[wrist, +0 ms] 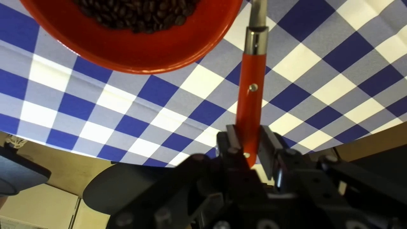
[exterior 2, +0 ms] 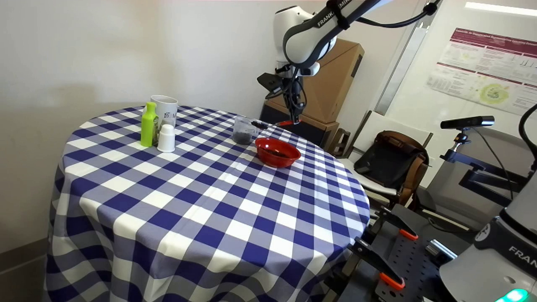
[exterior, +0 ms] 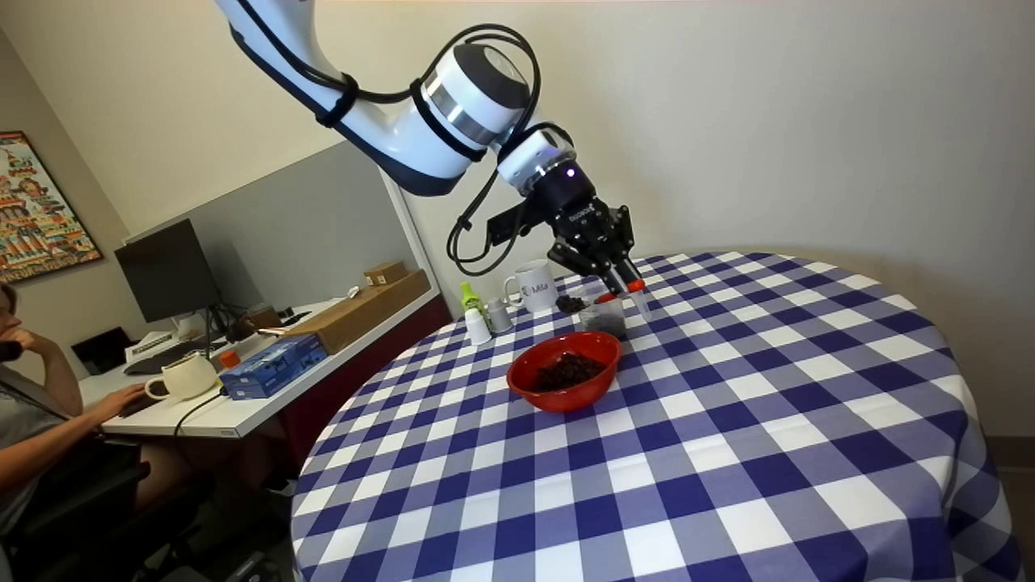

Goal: Put a spoonful of the things in the bowl into the jug

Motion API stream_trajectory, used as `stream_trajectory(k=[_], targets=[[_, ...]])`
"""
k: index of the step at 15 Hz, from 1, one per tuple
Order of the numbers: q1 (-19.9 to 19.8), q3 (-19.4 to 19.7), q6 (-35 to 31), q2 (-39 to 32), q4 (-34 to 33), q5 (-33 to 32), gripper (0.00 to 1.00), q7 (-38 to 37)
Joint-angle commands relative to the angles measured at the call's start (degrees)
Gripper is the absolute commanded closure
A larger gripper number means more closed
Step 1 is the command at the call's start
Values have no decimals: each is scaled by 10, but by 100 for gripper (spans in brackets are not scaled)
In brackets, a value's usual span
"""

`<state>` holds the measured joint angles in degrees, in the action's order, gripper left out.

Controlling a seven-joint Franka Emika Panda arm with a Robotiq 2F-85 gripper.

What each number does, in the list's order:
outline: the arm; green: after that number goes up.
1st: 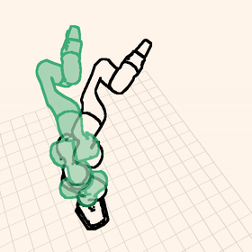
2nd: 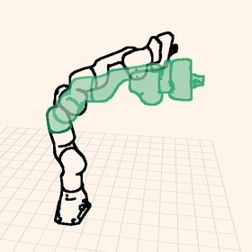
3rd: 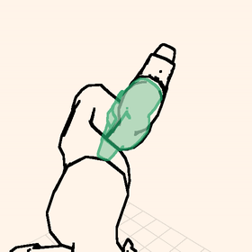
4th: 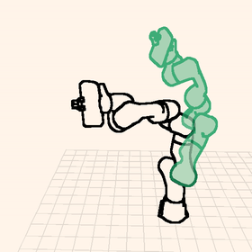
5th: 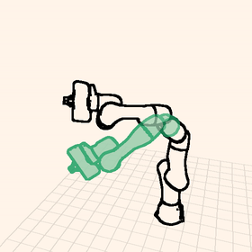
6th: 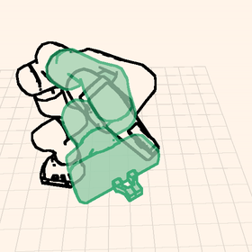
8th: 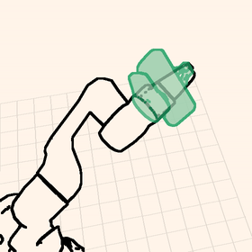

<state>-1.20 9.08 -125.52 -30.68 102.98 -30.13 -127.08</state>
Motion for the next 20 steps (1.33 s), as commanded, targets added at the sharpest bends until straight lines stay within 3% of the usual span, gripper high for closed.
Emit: stream_trajectory(k=[1,14,20], targets=[[11,9,38,-26,-50,35,95,31],[16,13,131,-118,-231,79,95,34],[30,32,123,-148,-261,60,95,14]])
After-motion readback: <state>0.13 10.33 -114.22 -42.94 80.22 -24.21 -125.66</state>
